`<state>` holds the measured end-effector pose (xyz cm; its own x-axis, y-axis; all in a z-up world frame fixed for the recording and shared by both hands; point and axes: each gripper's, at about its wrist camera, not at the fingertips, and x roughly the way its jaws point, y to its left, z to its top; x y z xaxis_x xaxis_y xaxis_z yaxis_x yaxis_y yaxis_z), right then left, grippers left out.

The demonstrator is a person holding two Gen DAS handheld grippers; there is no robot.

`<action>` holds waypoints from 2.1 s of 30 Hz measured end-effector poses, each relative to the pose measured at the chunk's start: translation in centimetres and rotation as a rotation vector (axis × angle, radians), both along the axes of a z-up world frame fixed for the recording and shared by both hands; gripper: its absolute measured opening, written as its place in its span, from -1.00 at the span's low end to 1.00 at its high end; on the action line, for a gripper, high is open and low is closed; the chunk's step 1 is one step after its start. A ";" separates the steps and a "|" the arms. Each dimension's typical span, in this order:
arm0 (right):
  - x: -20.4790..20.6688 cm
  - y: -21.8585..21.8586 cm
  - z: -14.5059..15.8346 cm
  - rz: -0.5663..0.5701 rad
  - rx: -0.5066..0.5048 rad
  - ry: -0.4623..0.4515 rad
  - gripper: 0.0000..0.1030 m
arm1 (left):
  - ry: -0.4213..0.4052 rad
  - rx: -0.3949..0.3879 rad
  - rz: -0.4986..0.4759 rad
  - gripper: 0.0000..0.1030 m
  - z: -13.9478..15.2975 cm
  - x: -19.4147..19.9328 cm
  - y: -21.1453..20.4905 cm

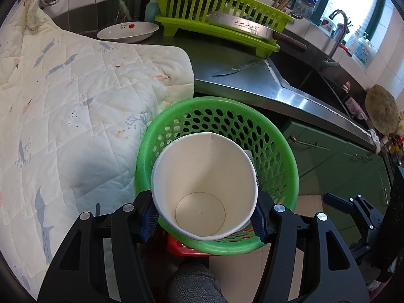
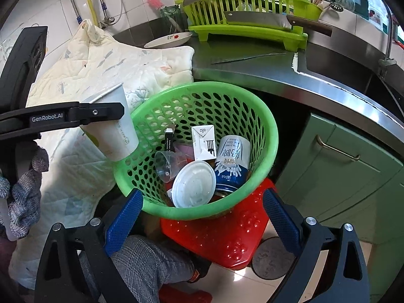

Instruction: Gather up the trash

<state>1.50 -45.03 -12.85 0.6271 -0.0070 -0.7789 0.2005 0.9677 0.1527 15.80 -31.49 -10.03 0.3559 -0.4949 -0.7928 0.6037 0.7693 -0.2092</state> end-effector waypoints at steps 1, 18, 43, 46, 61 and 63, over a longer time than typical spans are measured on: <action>0.0 0.1 0.0 0.001 0.002 -0.001 0.80 | 0.002 -0.002 -0.001 0.17 -0.1 0.0 0.0; -0.4 1.2 0.3 -0.002 0.010 -0.006 0.80 | 0.030 -0.030 0.003 0.42 -0.3 0.0 0.9; -0.6 6.7 4.0 0.003 0.005 -0.081 0.82 | -0.158 -0.001 0.164 0.87 5.4 -3.0 12.1; -0.4 7.8 4.7 0.003 0.012 -0.090 0.83 | -0.179 0.014 0.202 0.88 5.9 -3.4 14.2; 0.0 13.8 7.2 0.030 -0.069 -0.132 0.83 | -0.274 0.007 0.393 0.90 8.0 -6.6 24.5; -0.2 14.2 7.6 0.033 -0.073 -0.144 0.83 | -0.283 -0.006 0.408 0.90 8.2 -7.2 25.5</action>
<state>1.31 -30.78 -5.20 0.7330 -0.0380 -0.6791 0.1498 0.9829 0.1068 8.56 -6.01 -1.78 0.7224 -0.2749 -0.6345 0.2874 0.9539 -0.0862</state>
